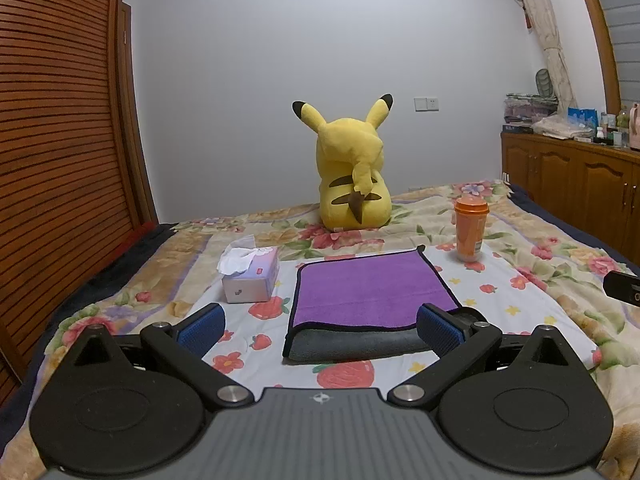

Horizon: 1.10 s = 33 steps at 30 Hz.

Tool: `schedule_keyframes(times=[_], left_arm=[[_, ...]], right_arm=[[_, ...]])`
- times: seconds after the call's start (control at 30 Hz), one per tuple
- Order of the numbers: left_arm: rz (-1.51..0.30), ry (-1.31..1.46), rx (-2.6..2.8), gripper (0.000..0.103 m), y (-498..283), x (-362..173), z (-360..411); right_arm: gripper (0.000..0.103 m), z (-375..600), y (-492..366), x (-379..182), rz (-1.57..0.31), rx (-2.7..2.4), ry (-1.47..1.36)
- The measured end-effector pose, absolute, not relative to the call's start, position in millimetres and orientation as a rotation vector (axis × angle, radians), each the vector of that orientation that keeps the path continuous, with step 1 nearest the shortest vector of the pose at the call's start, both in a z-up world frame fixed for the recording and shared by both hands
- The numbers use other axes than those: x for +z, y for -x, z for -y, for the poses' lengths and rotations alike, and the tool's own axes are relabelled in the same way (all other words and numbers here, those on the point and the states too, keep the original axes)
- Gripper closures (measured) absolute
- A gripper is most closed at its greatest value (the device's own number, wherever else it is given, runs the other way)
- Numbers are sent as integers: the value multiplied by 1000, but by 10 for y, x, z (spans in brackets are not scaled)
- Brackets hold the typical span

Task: Fold towel

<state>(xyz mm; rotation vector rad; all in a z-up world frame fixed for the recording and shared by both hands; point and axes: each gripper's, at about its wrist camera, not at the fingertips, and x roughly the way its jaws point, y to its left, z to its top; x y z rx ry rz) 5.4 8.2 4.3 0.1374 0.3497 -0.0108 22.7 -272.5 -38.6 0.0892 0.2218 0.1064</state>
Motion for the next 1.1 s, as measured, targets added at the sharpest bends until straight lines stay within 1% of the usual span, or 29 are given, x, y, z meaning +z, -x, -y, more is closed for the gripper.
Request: schedule_keyframes(times=[1.1], left_arm=[[-351,-146,-11,0,-30,-31,-77]], right_arm=[[0,2716,-219,-375,-224,109,-88]])
